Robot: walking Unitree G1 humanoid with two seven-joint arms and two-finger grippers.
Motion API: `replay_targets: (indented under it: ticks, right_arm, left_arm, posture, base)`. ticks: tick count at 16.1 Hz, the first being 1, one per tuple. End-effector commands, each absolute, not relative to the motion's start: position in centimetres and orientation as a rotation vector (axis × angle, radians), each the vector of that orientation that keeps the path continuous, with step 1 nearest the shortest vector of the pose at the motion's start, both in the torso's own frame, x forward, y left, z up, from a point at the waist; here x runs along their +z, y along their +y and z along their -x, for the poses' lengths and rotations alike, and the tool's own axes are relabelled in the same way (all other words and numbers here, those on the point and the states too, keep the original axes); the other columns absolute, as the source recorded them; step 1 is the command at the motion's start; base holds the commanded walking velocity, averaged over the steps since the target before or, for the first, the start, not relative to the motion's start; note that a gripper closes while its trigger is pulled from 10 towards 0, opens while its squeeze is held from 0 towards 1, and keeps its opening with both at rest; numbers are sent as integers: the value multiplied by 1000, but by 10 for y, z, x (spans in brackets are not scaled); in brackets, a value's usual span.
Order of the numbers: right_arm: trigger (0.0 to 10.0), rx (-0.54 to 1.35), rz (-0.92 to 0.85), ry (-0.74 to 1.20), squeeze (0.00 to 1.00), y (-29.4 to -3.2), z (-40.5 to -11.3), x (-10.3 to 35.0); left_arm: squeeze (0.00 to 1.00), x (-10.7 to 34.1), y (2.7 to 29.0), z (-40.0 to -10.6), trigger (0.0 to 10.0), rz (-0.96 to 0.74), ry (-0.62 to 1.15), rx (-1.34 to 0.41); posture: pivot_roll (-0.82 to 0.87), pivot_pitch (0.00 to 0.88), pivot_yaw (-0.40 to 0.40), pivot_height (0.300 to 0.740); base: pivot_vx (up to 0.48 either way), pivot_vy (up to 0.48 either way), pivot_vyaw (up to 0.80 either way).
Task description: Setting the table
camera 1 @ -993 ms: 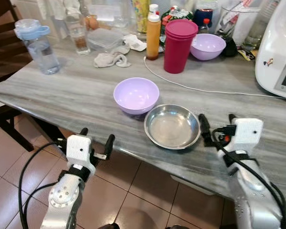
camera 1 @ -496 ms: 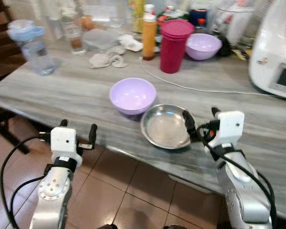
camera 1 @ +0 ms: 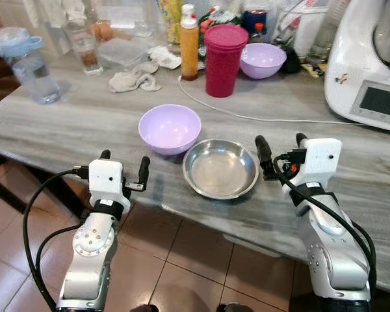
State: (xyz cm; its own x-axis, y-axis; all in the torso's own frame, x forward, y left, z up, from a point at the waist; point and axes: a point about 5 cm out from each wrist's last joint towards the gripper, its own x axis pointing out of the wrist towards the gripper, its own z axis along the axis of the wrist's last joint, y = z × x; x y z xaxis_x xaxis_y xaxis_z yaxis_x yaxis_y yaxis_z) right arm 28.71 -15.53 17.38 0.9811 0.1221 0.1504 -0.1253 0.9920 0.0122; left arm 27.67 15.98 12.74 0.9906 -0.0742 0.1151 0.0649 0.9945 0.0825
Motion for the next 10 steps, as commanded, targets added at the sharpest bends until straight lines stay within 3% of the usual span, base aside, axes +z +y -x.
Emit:
replay_targets:
  ticks: [1,10]
  right_arm:
    - [10000,117,-39,-154,0,-155,-287,174]
    - [10000,88,-98,-89,0,-151,-288,160]
  left_arm:
    - [0,125,160,-275,10000,-88,-99,-73]
    - [0,129,161,-280,10000,-101,-96,-95]
  posture:
    - [-166,134,13,740]
    - [-159,131,35,740]
  base:
    - [-266,0,0]
    - [-309,0,0]
